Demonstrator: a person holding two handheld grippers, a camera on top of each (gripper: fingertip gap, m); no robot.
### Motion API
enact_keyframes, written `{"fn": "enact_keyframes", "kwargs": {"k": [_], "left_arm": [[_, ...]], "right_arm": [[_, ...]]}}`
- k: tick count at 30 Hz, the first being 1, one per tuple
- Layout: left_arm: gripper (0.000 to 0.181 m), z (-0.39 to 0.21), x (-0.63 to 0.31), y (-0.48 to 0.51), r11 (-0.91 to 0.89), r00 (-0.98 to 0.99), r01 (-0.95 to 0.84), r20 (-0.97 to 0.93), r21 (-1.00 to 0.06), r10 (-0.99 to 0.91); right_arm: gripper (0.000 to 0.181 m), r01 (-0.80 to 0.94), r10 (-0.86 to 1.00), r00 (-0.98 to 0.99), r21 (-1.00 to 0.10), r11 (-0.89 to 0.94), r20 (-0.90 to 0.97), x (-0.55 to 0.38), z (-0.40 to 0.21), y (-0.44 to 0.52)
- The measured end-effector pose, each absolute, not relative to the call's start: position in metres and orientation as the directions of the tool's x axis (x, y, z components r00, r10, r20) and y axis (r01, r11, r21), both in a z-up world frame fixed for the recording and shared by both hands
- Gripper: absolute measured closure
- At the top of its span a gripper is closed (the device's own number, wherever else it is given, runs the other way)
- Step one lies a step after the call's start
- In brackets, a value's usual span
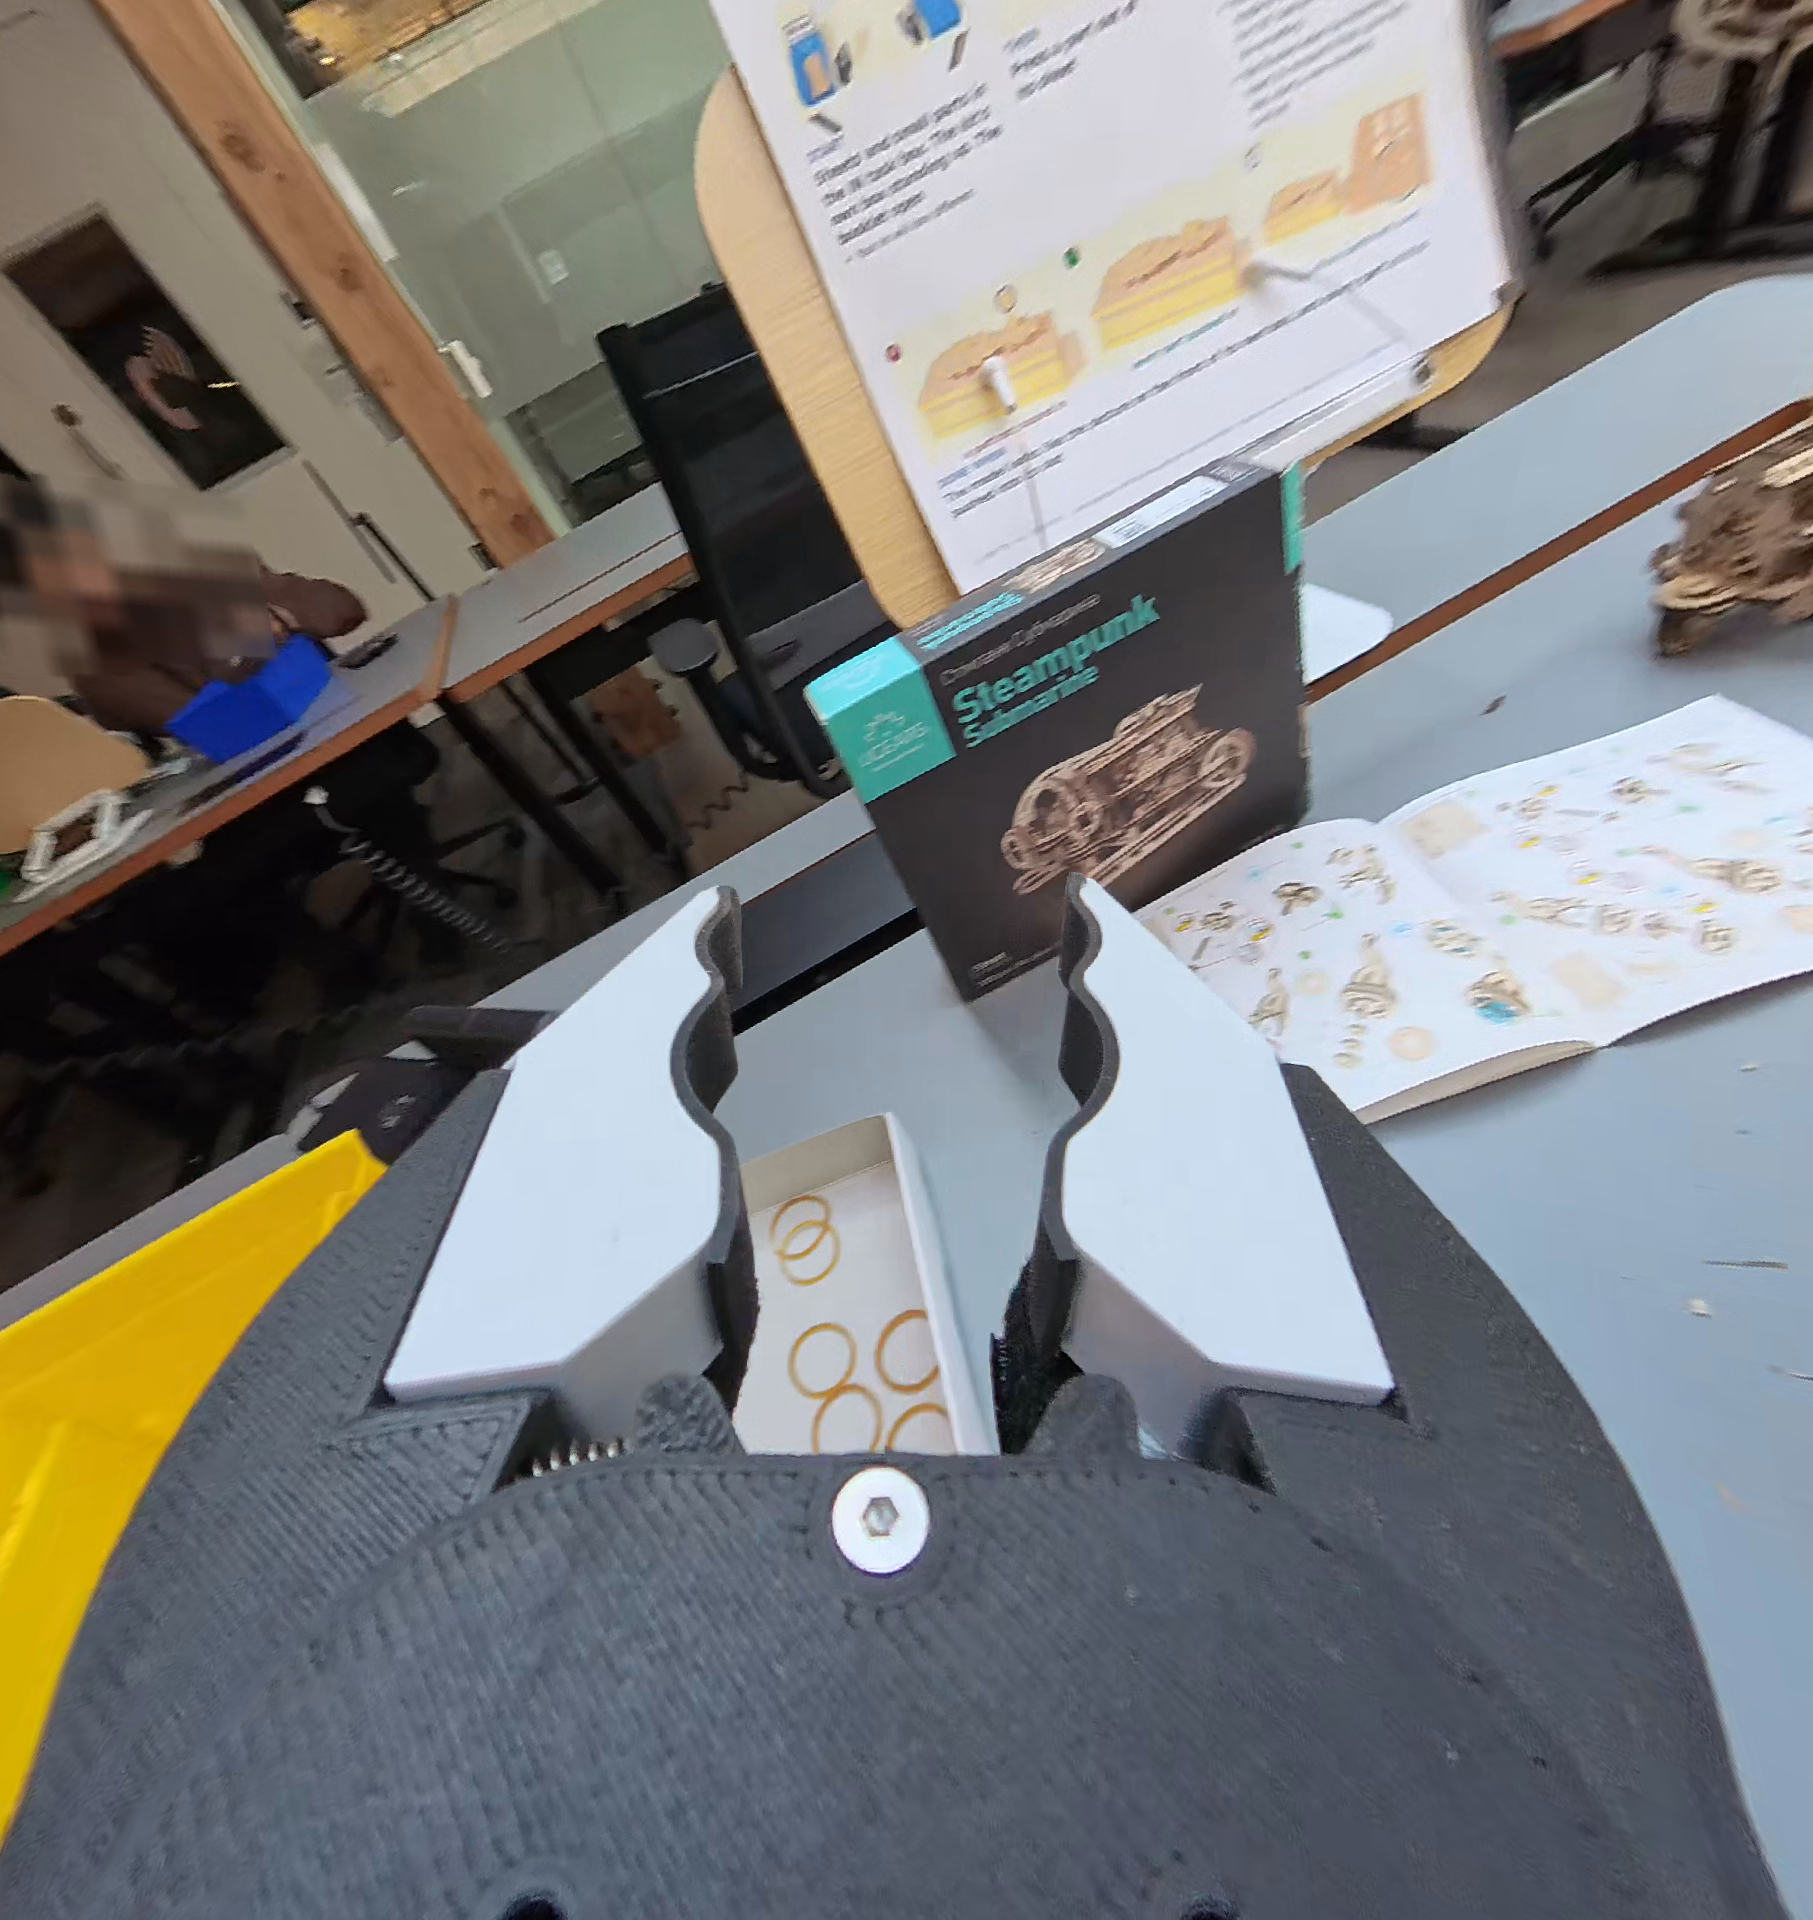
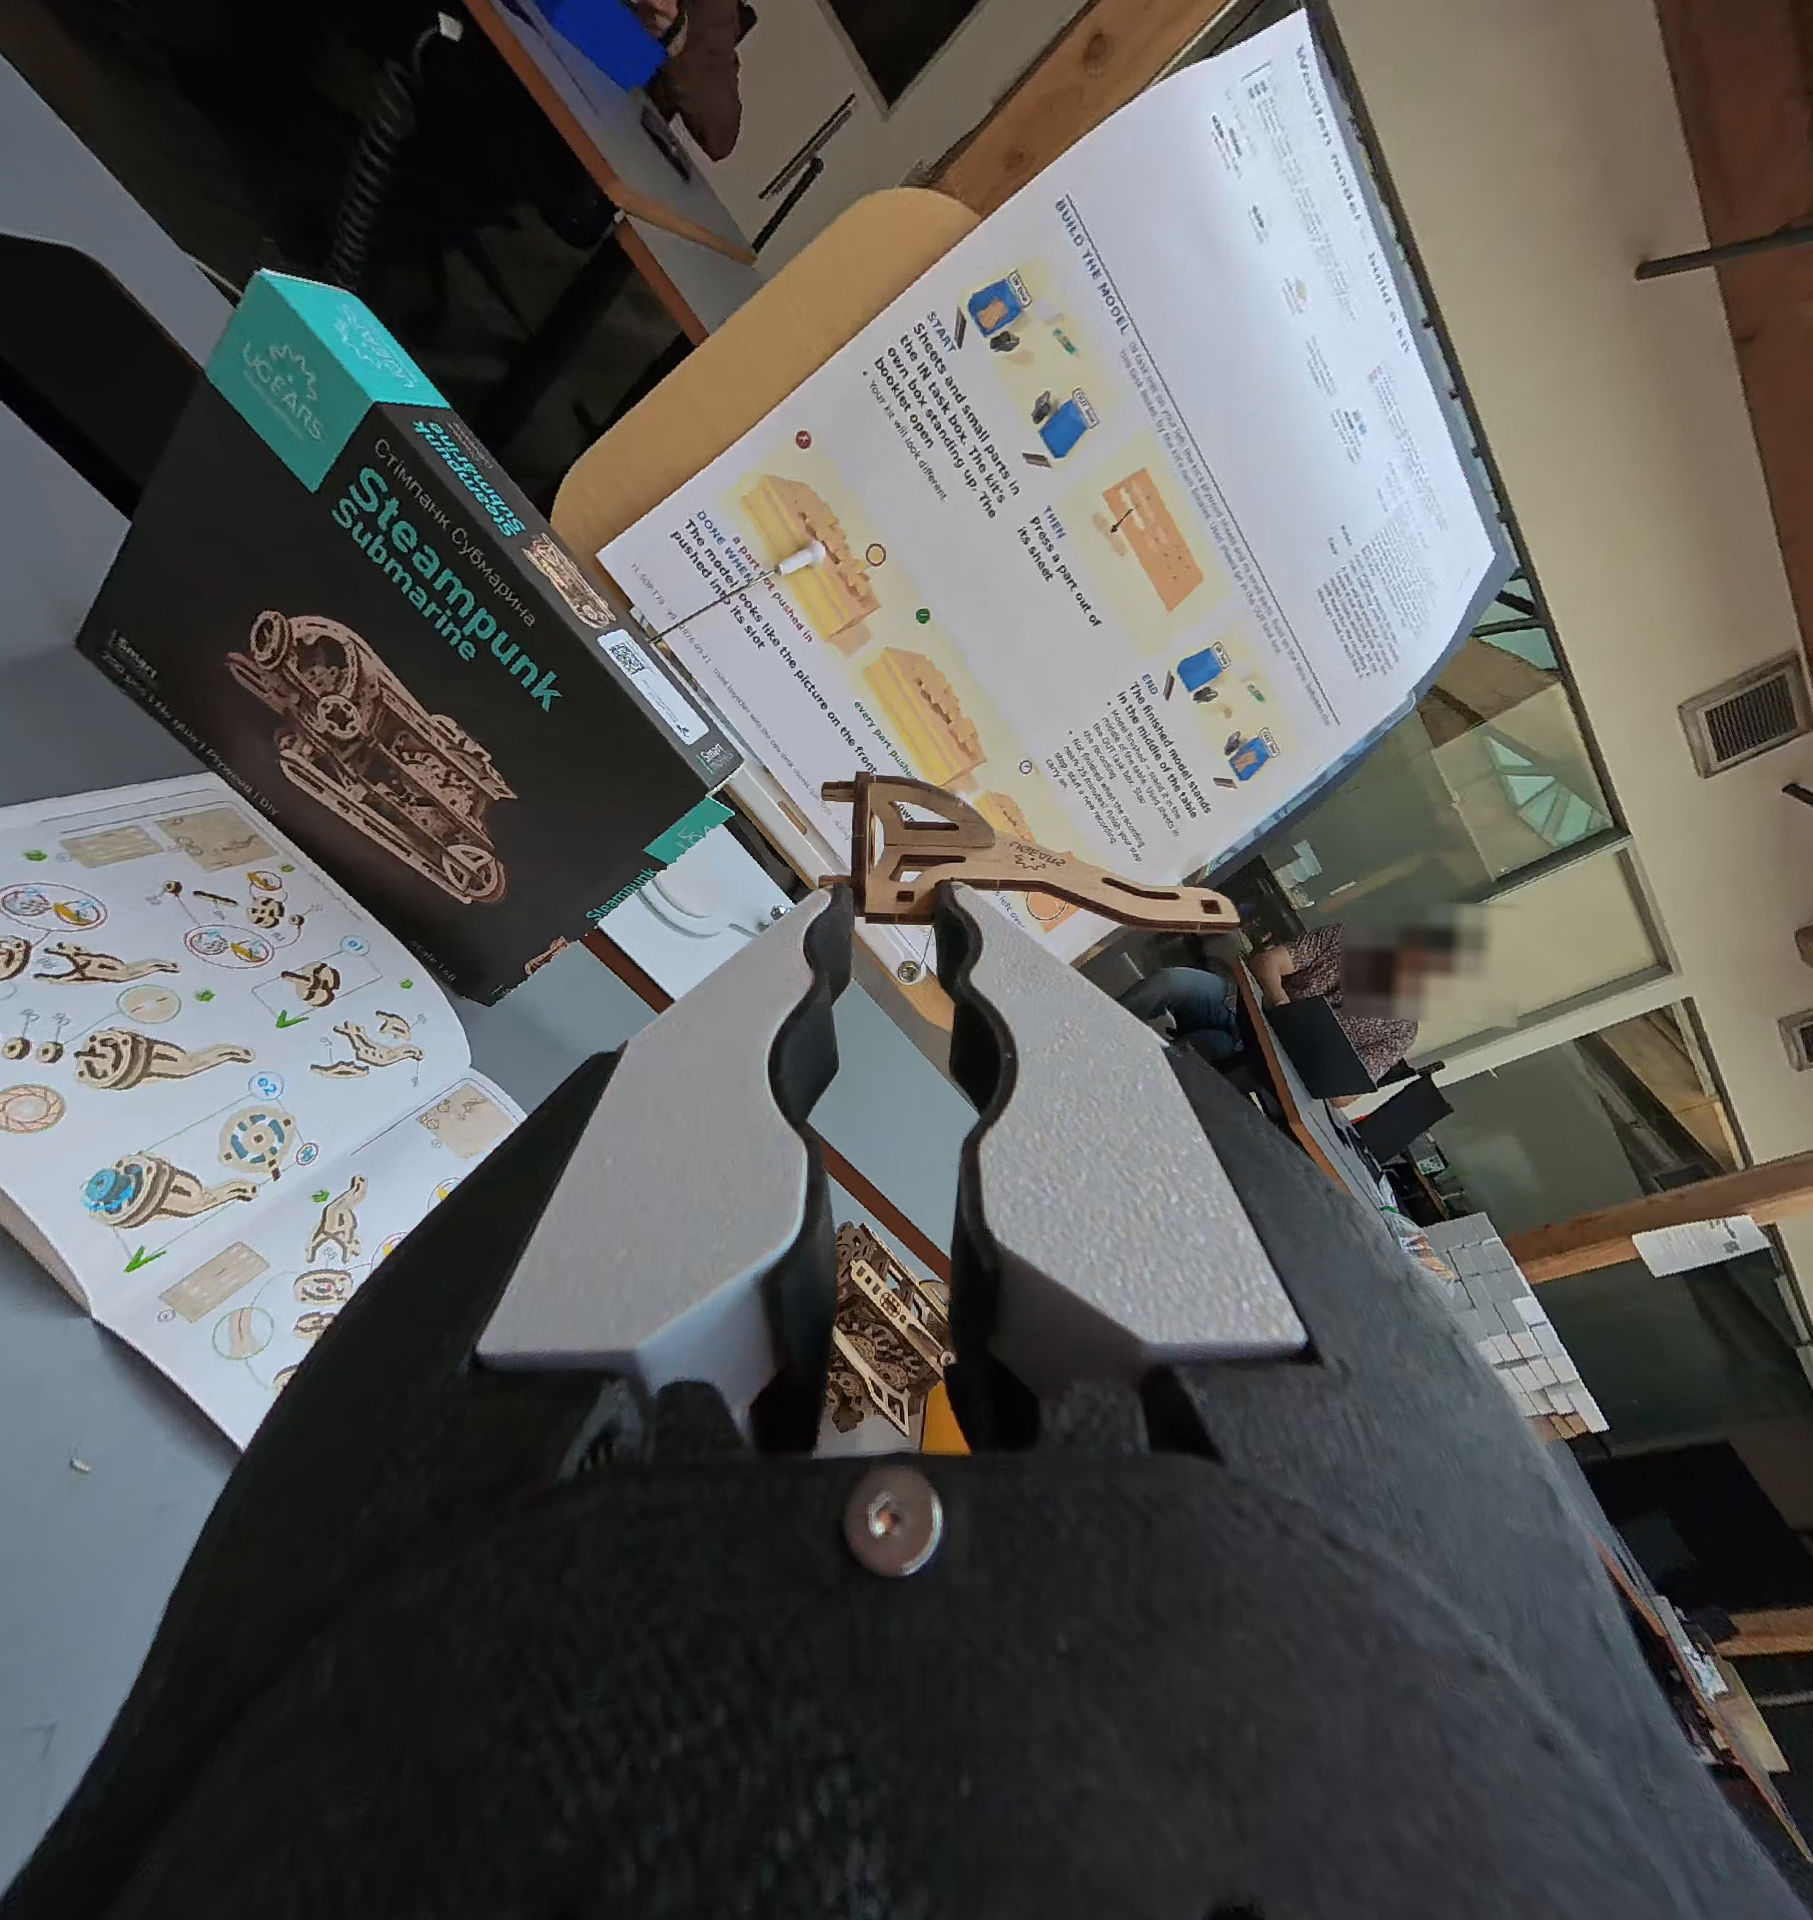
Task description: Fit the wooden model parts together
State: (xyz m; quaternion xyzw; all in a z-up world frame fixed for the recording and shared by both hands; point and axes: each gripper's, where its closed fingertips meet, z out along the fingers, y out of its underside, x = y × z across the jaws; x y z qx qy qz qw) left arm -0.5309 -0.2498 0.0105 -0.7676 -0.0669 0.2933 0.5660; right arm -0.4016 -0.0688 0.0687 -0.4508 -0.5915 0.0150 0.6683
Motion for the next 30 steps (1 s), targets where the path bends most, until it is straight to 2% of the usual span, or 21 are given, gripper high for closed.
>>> {"fn": "enact_keyframes", "kwargs": {"k": [4,7,11,13,15,19,24,30], "left_arm": [[0.119,0.009,-0.508,-0.239,-0.276,0.919,-0.16,-0.245,-0.948,0.308],[0.127,0.012,-0.476,-0.233,-0.21,0.98,-0.148,-0.172,-0.966,0.101],[0.125,0.03,-0.432,-0.24,-0.092,0.978,-0.124,-0.106,-0.988,-0.181],[0.107,0.043,-0.428,-0.247,-0.025,0.97,-0.146,-0.138,-0.989,-0.198],[0.103,0.053,-0.423,-0.255,0.005,0.963,-0.177,-0.174,-0.984,-0.207],[0.113,0.068,-0.426,-0.27,0.012,0.962,-0.216,-0.215,-0.976,-0.168],[0.112,0.069,-0.427,-0.28,-0.033,0.962,-0.186,-0.175,-0.982,-0.212],[0.116,0.101,-0.431,-0.297,0.056,0.958,-0.031,-0.046,-0.998,-0.284]], "right_arm": [[0.167,0.503,0.557,0.297,-0.623,0.599,0.775,-0.4,0.072,-0.07],[0.166,0.456,0.619,0.245,-0.652,0.606,0.746,-0.409,0.066,-0.078],[0.167,0.139,0.847,-0.105,-0.835,0.532,0.522,-0.426,0.06,-0.144],[0.167,-0.009,0.838,-0.255,-0.868,0.497,0.483,-0.422,0.067,-0.174],[0.167,-0.054,0.803,-0.254,-0.837,0.545,0.539,-0.421,0.07,-0.18],[0.167,-0.083,0.747,-0.259,-0.785,0.614,0.612,-0.424,0.064,-0.197],[0.167,-0.141,0.766,-0.366,-0.845,0.515,0.528,-0.428,0.059,-0.224],[0.167,-0.164,0.783,-0.399,-0.877,0.452,0.478,-0.436,0.061,-0.238]]}}
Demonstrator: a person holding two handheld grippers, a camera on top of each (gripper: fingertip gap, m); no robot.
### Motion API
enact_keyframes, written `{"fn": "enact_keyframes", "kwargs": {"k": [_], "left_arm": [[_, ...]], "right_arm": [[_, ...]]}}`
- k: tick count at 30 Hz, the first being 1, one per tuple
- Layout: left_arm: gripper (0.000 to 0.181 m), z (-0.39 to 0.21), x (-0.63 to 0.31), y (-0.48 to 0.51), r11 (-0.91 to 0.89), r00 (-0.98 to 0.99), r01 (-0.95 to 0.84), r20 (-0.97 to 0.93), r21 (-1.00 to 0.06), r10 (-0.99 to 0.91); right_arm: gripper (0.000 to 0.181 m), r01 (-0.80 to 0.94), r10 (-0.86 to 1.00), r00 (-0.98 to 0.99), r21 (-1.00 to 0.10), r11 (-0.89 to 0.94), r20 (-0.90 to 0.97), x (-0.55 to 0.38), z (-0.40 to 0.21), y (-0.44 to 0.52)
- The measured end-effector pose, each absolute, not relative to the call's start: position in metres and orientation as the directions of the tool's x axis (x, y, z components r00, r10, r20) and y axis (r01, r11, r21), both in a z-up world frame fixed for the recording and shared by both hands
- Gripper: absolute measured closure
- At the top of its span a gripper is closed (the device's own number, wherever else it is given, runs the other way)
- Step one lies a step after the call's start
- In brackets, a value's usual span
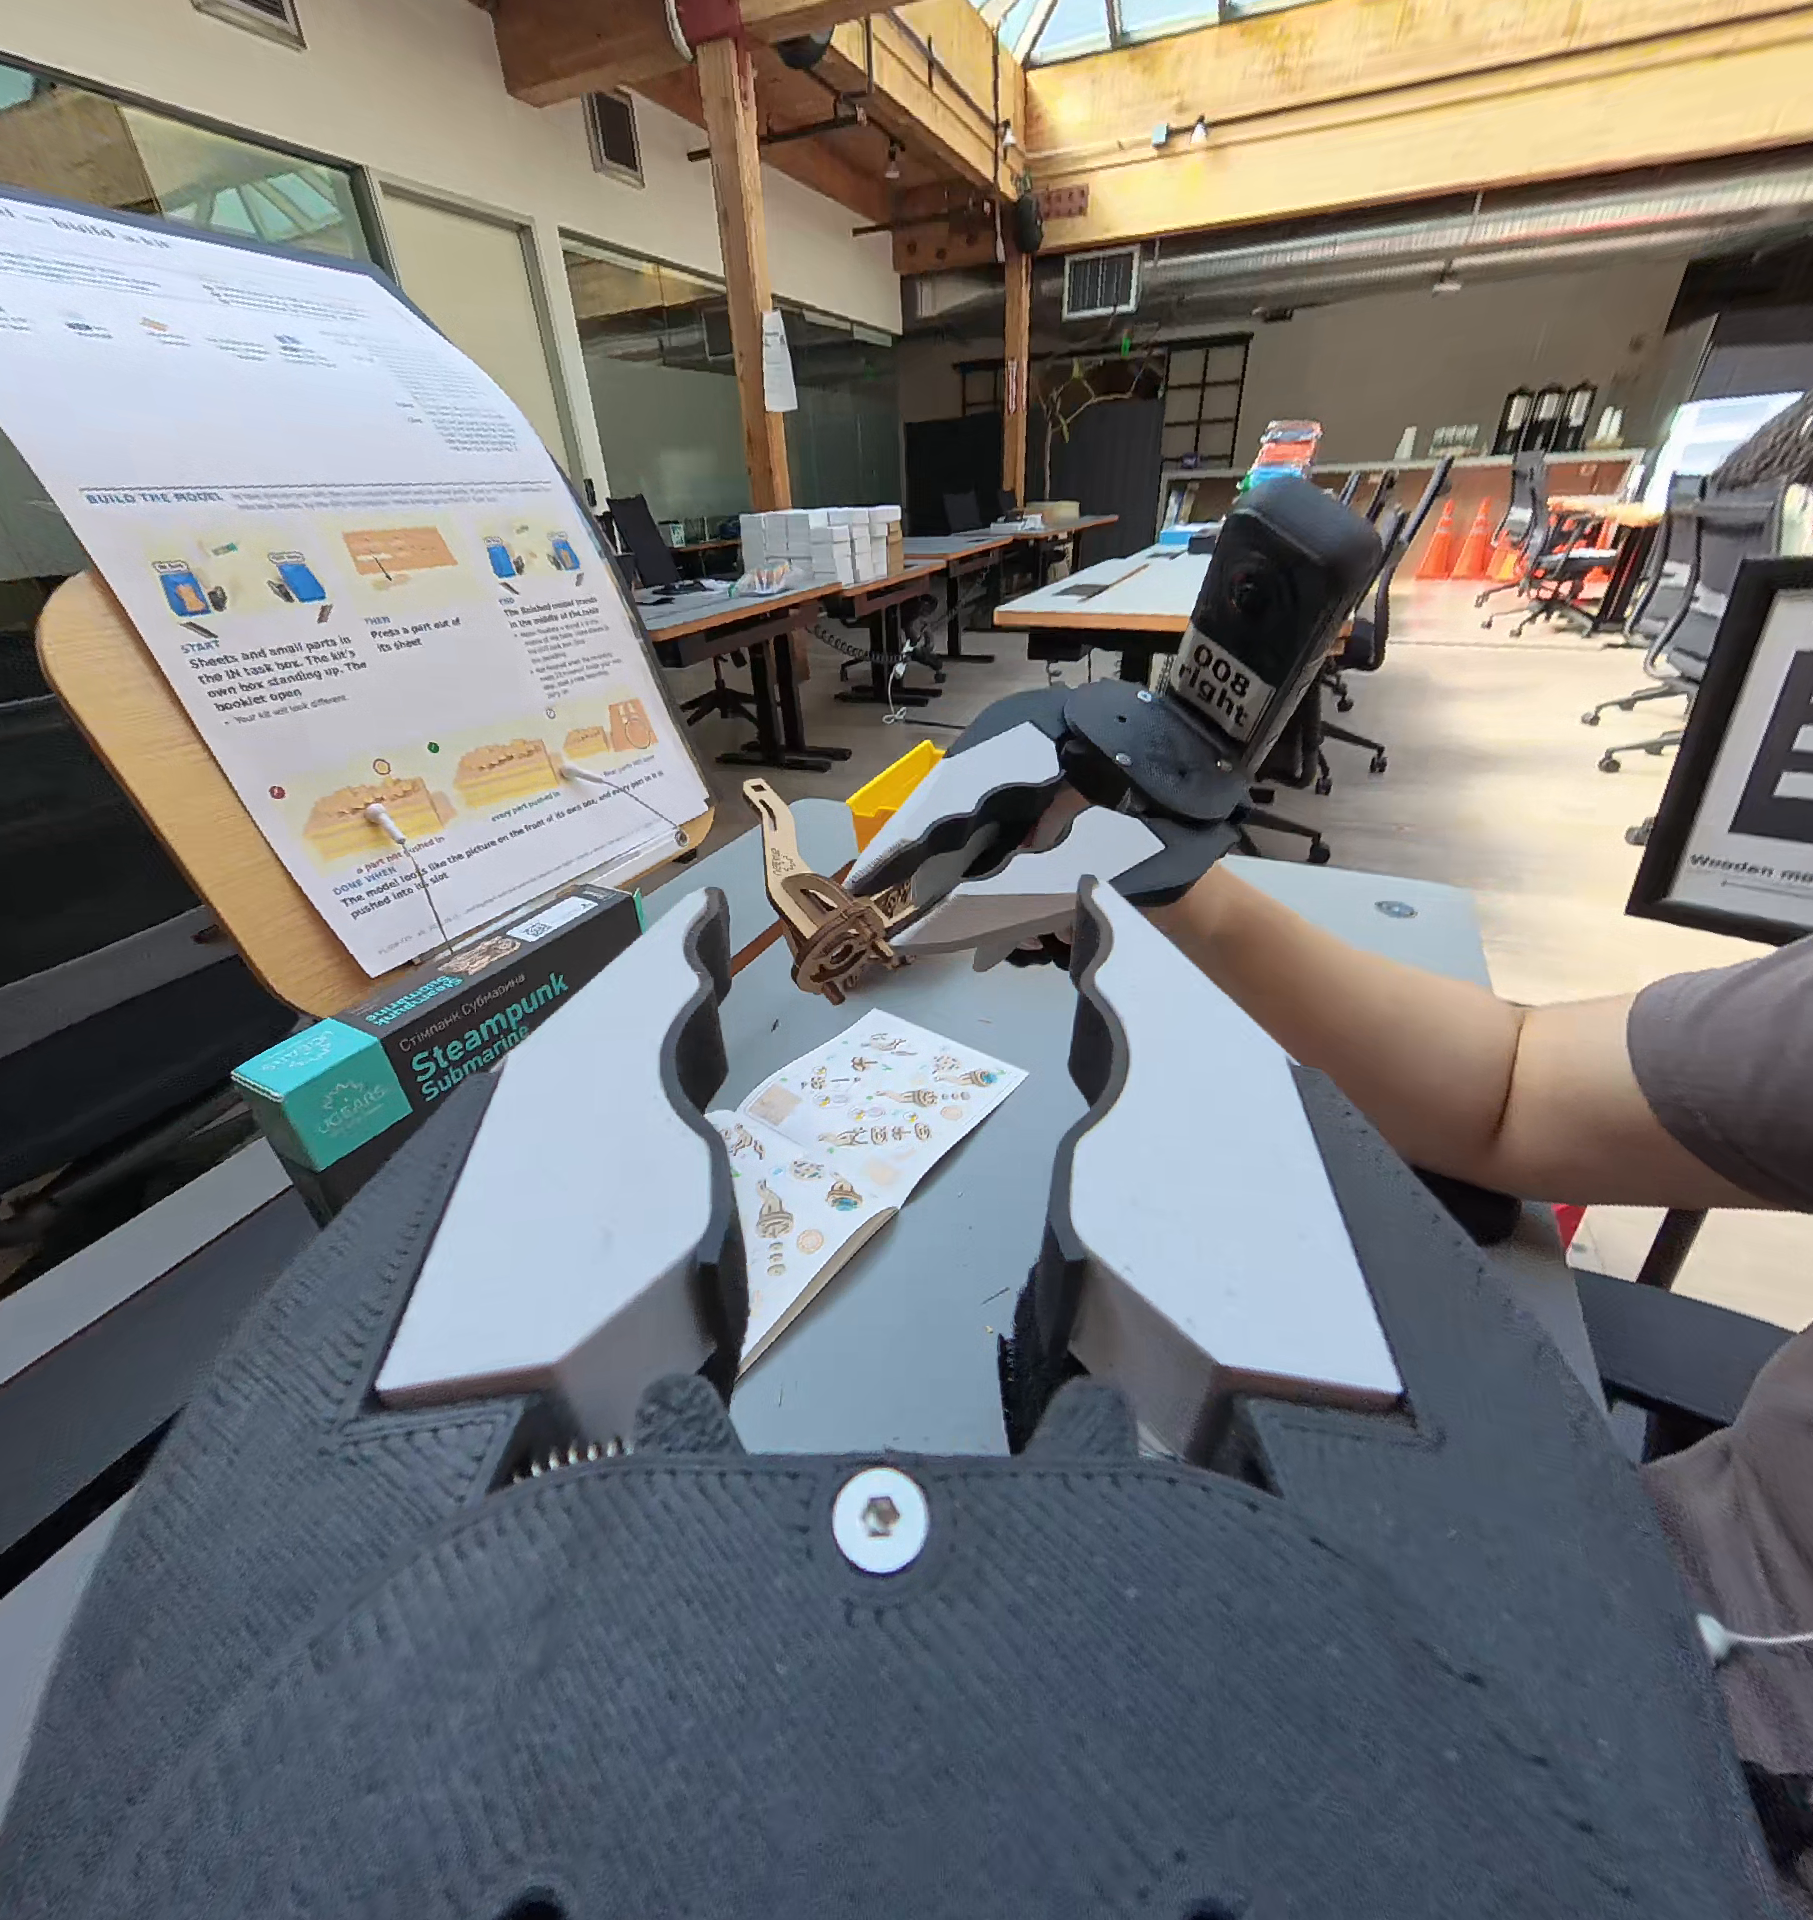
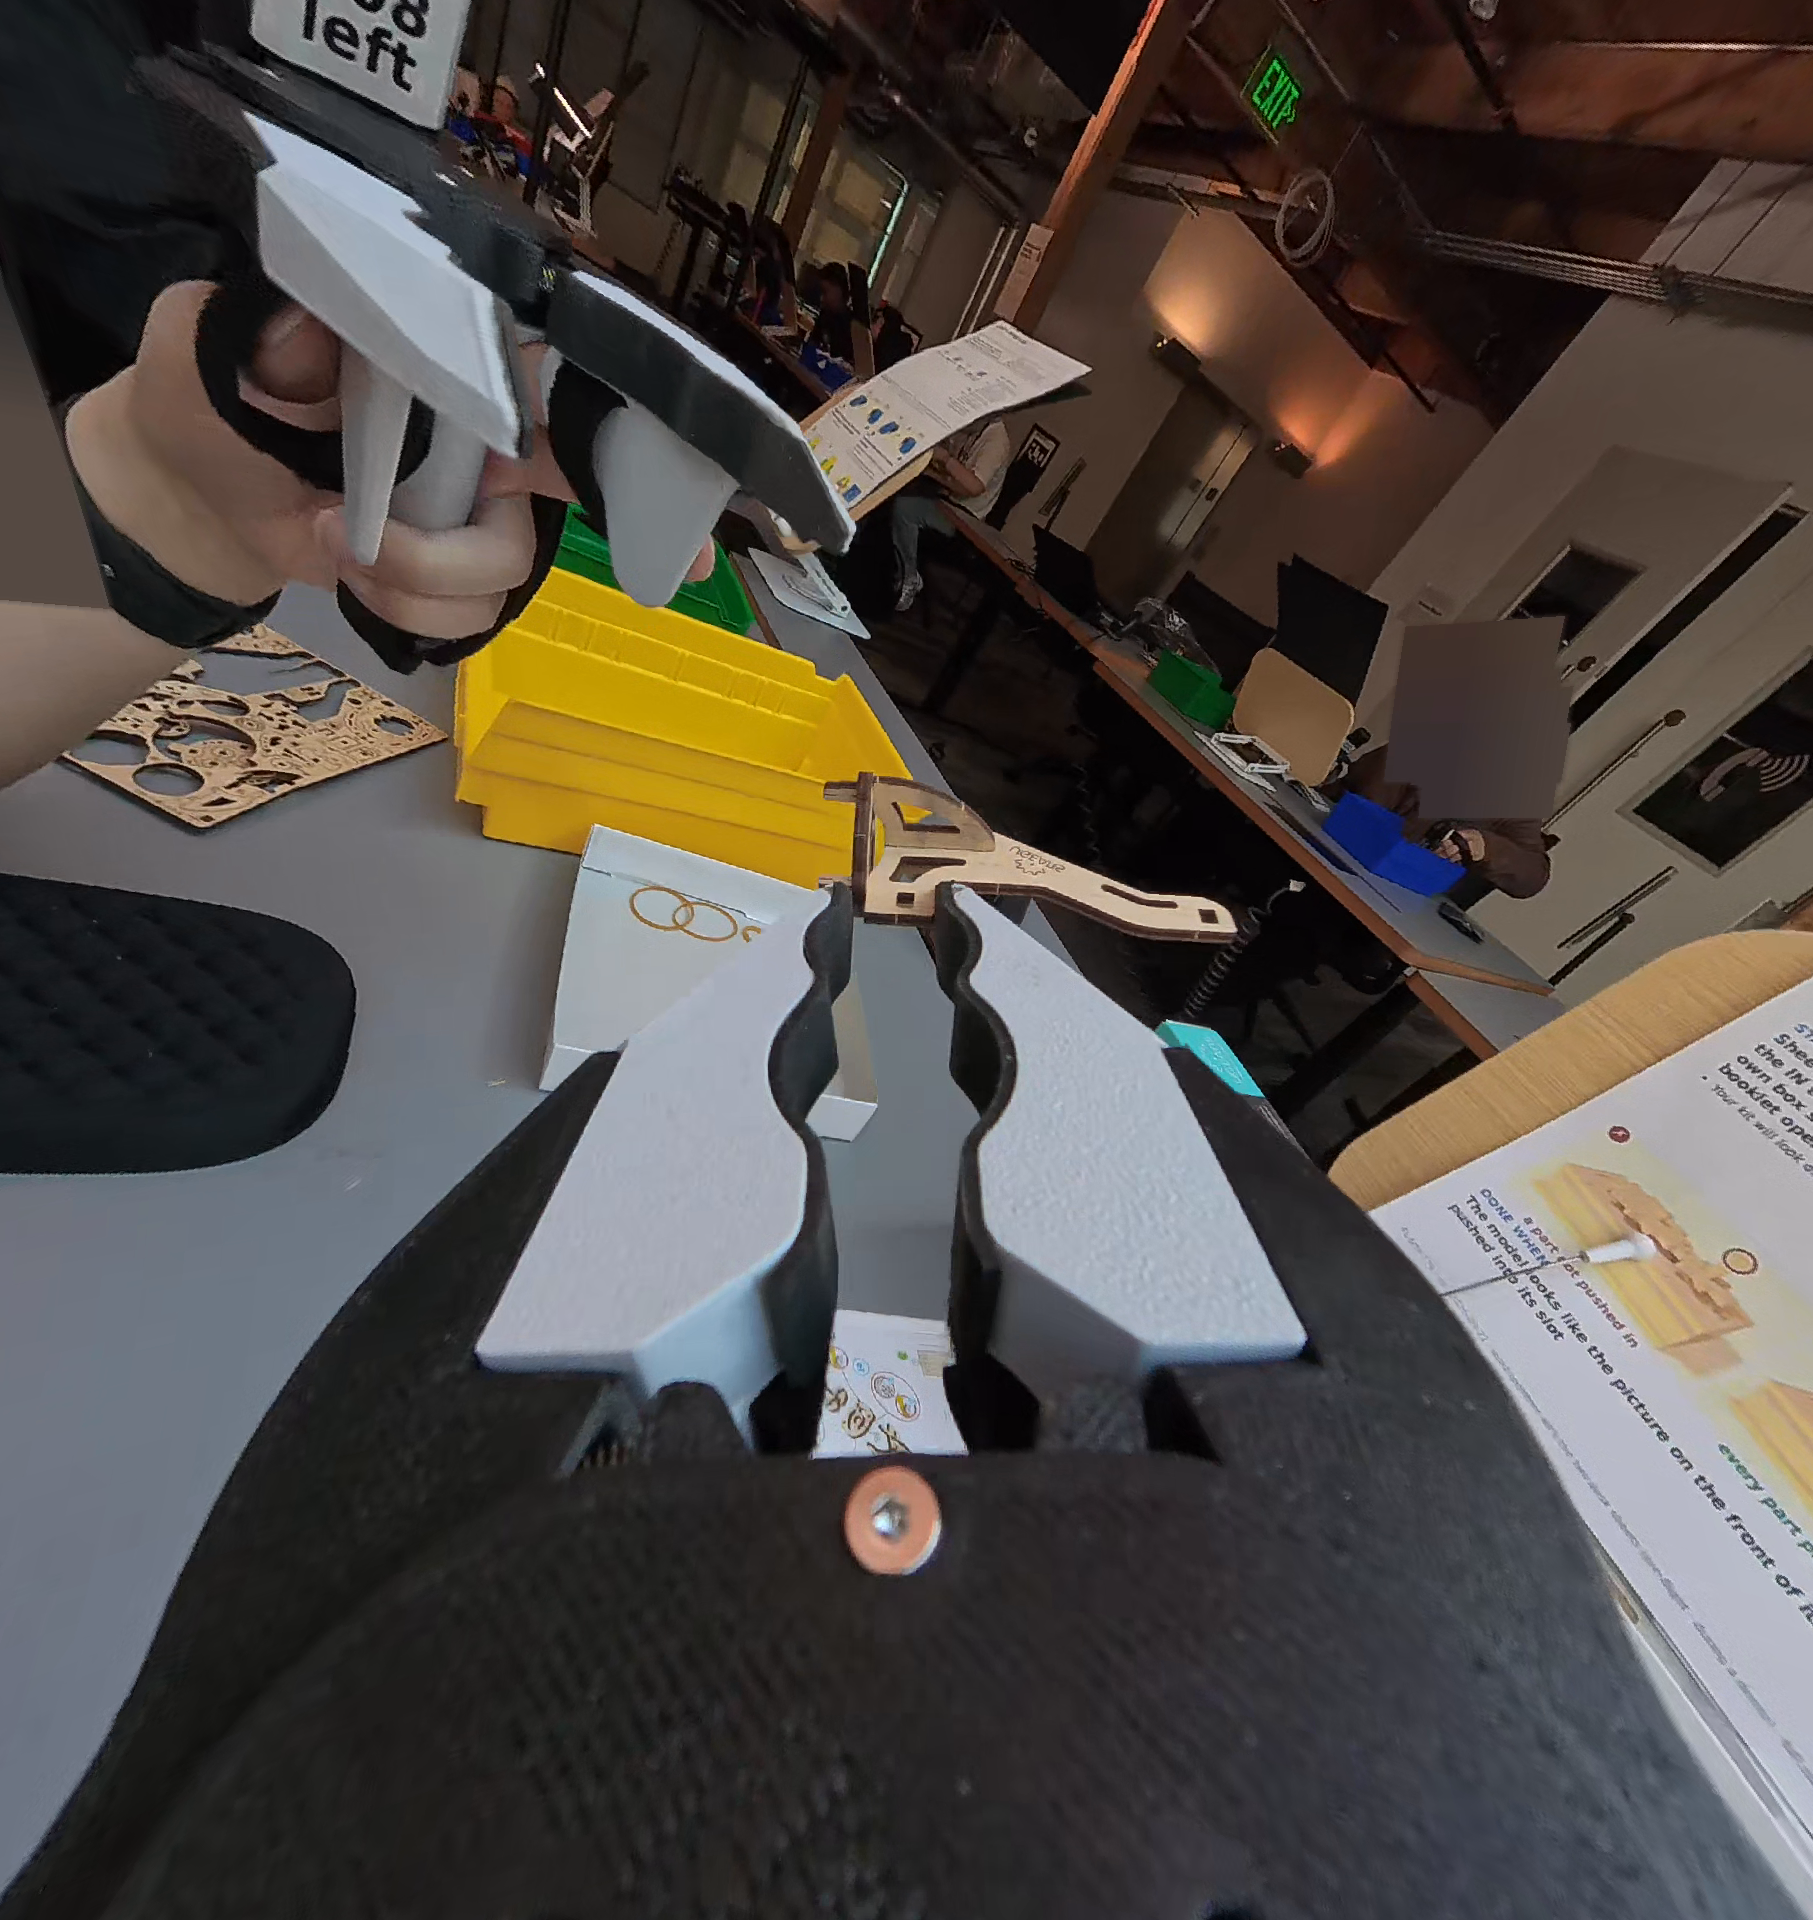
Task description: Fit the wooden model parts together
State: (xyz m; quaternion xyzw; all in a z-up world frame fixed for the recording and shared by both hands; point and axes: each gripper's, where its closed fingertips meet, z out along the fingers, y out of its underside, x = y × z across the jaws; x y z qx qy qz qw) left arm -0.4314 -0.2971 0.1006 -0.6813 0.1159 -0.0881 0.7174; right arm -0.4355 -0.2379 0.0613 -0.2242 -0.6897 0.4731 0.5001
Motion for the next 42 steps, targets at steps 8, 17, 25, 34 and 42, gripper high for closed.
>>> {"fn": "enact_keyframes", "kwargs": {"k": [8,17,25,34,42], "left_arm": [[0.115,0.15,-0.459,-0.296,0.111,0.974,0.018,-0.008,-0.994,-0.228],[0.119,0.118,-0.464,-0.297,0.071,0.962,-0.042,-0.06,-0.997,-0.266],[0.131,0.109,-0.426,-0.296,0.133,0.877,-0.122,-0.169,-0.984,-0.449],[0.146,0.107,-0.391,-0.282,0.12,0.855,-0.178,-0.214,-0.977,-0.472],[0.145,0.11,-0.4,-0.278,0.057,0.822,0.051,0.01,-0.997,-0.569]], "right_arm": [[0.167,-0.271,0.807,-0.396,-0.896,0.352,0.437,-0.438,0.119,-0.255],[0.167,-0.274,0.776,-0.519,-0.93,0.246,0.358,-0.426,0.106,-0.261],[0.167,-0.364,0.657,-0.675,-0.926,0.101,0.337,-0.399,0.107,-0.269],[0.167,-0.362,0.561,-0.786,-0.929,-0.078,0.259,-0.38,0.114,-0.27],[0.167,-0.176,0.452,-0.891,-0.95,-0.258,0.042,-0.393,0.103,-0.275]]}}
